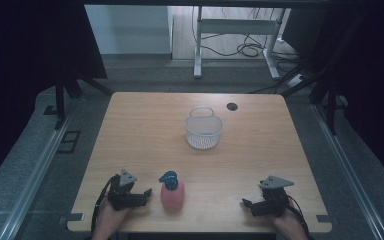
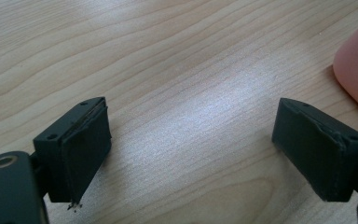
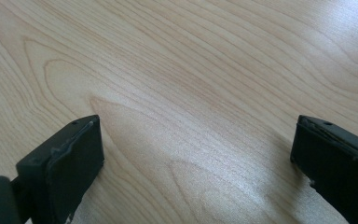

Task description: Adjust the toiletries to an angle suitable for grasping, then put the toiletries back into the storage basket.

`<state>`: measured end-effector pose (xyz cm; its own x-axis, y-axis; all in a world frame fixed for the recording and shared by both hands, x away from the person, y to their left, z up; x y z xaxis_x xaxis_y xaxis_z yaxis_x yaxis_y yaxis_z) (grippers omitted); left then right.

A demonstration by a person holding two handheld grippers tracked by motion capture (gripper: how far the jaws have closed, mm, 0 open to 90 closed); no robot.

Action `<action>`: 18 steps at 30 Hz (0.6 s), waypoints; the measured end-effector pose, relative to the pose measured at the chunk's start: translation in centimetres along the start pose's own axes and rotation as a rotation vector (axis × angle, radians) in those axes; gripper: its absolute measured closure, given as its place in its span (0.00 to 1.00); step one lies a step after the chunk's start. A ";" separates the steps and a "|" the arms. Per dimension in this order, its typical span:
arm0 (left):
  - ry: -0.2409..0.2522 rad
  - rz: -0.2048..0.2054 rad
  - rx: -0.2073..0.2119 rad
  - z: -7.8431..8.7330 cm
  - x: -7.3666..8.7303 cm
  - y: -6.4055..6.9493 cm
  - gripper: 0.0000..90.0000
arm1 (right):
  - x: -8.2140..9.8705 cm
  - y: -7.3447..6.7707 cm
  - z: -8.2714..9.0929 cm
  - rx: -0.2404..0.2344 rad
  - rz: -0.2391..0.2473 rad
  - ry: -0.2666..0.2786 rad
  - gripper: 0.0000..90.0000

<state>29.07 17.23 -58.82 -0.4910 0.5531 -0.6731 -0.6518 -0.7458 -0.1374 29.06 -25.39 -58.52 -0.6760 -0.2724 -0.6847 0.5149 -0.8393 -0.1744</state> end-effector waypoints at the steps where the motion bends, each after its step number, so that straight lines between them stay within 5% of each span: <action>1: 0.000 0.000 0.000 0.0 0.0 0.0 0.12 | 0.0 0.0 0.0 0.001 0.003 -0.002 0.02; 18: 0.002 -0.004 0.004 0.0 0.0 0.0 0.12 | 0.0 -0.1 -0.1 0.002 0.004 -0.010 0.00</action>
<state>29.07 17.21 -58.83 -0.4875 0.5551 -0.6739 -0.6561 -0.7422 -0.1367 29.09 -25.24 -58.58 -0.6791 -0.2805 -0.6783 0.5165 -0.8392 -0.1701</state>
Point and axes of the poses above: each handheld gripper's, and its own axes: z roughly backward along the jaws, x roughly out of its underside, y roughly to its right, the point moved 6 cm from there along -z, roughly forward along the jaws, and after that the axes turned 14 degrees about -z, right-handed, at the moved point
